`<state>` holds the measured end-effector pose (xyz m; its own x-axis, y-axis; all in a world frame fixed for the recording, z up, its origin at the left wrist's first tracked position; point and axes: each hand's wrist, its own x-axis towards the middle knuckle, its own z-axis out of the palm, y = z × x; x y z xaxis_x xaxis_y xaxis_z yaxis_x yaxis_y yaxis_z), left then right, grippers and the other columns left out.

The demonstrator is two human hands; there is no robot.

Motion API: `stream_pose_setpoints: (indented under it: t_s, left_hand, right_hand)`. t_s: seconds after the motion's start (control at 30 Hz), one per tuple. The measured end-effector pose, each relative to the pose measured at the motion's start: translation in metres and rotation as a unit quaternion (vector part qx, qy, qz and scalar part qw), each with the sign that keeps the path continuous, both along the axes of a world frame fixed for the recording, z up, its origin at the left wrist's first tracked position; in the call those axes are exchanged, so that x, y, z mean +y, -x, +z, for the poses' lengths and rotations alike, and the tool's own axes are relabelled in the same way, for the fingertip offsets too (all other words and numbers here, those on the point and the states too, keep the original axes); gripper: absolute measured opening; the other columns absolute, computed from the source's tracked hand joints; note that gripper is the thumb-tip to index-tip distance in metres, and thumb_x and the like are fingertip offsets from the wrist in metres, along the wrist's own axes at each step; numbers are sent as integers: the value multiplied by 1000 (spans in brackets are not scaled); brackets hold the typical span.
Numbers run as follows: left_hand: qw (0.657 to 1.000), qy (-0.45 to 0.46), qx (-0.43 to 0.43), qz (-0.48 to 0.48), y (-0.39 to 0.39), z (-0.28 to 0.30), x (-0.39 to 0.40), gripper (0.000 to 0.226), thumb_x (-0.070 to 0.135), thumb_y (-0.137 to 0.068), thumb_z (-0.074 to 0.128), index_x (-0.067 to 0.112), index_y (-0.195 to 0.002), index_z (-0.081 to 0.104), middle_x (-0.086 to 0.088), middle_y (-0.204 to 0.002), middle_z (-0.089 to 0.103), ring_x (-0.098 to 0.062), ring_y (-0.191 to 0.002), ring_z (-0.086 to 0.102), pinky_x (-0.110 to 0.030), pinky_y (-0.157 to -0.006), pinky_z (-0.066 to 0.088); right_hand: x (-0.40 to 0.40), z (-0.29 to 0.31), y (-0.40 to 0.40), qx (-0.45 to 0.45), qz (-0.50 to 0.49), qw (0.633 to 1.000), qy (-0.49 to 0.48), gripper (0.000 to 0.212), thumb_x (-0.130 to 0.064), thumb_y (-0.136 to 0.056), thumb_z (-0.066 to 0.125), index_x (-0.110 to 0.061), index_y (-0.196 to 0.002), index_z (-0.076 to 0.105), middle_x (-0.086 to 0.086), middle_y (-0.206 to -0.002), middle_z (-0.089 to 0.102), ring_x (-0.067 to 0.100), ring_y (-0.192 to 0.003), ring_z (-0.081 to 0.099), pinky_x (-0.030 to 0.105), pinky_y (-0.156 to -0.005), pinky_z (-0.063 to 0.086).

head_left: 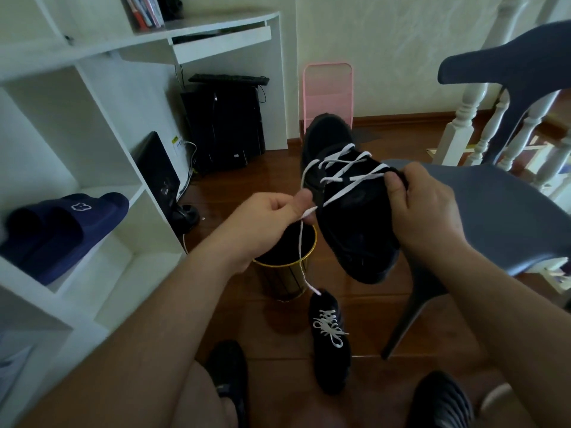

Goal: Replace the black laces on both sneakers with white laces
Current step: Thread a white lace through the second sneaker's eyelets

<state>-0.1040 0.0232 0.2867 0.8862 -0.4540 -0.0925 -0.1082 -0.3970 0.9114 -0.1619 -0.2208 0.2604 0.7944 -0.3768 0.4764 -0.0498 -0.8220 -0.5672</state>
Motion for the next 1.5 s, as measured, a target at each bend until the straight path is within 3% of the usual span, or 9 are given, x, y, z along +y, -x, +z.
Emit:
stream_pose_setpoints:
  t_s: [0.13,0.37,0.5,0.7,0.83,1.03,1.17,1.4,1.5]
  left_hand:
    - [1000,18,8,-19,8,-15,-4,28,38,-107,57,25,-86,71,18,-65,63,2,-53,54,-17,-53,40]
    - [966,197,165,21,16,-21,-24,32,36,-113,43,22,-85,52,9,-63,46,-5,-48,31,-18,-44,28]
    - [947,223,228,30,15,-23,-26,36,38,-114,38,24,-85,54,8,-67,49,-5,-48,35,-18,-46,35]
    - [920,253,300,-20,16,-20,-18,39,41,-112,42,21,-82,59,2,-83,52,-11,-61,38,-28,-63,53]
    - [956,191,211,-74,18,-21,-17,41,29,-112,42,21,-74,56,2,-80,52,-17,-78,53,-37,-84,52]
    - [977,80,135,-142,24,-25,-24,39,35,-106,55,19,-71,63,-2,-80,59,-13,-79,59,-24,-75,52]
    - [972,105,209,-23,20,-32,-30,50,45,-108,51,18,-73,75,-2,-85,73,-21,-86,69,-37,-87,57]
    - [832,250,460,183,4,-51,-33,88,86,-93,35,7,-107,72,-8,-93,71,-25,-75,70,-37,-64,61]
    - [822,261,472,182,-2,-53,-33,62,72,-100,46,15,-93,68,4,-70,61,-11,-55,51,-24,-53,46]
  right_hand:
    - [8,-1,5,14,33,998,-51,34,-43,-109,41,-17,-88,48,1,-75,55,11,-67,52,37,-58,40]
    - [32,-14,-6,46,66,953,-291,27,-47,-109,41,-26,-92,47,-4,-87,56,11,-77,52,37,-66,44]
    - [32,-24,-13,126,83,883,-443,22,-38,-108,51,-22,-121,56,7,-111,67,23,-99,70,46,-85,62]
    - [20,-18,-11,119,97,878,-453,29,-28,-110,48,-16,-109,74,11,-103,79,21,-87,78,32,-69,61]
    - [25,-5,-4,149,149,752,-625,43,-39,-105,48,-7,-116,74,19,-112,77,31,-98,77,43,-83,56]
    - [23,-7,-8,118,63,865,-484,32,-28,-103,59,-2,-94,76,14,-89,79,27,-77,77,34,-69,58]
    - [18,-9,-6,106,48,933,-339,30,-28,-100,55,-20,-79,75,-1,-70,72,21,-64,68,38,-61,54]
    - [22,-1,0,43,30,964,-261,22,-27,-100,57,-34,-100,77,-12,-77,76,11,-67,72,39,-65,63]
    - [20,2,2,19,33,956,-291,21,-29,-101,58,-33,-100,78,-9,-80,77,13,-73,75,45,-73,65]
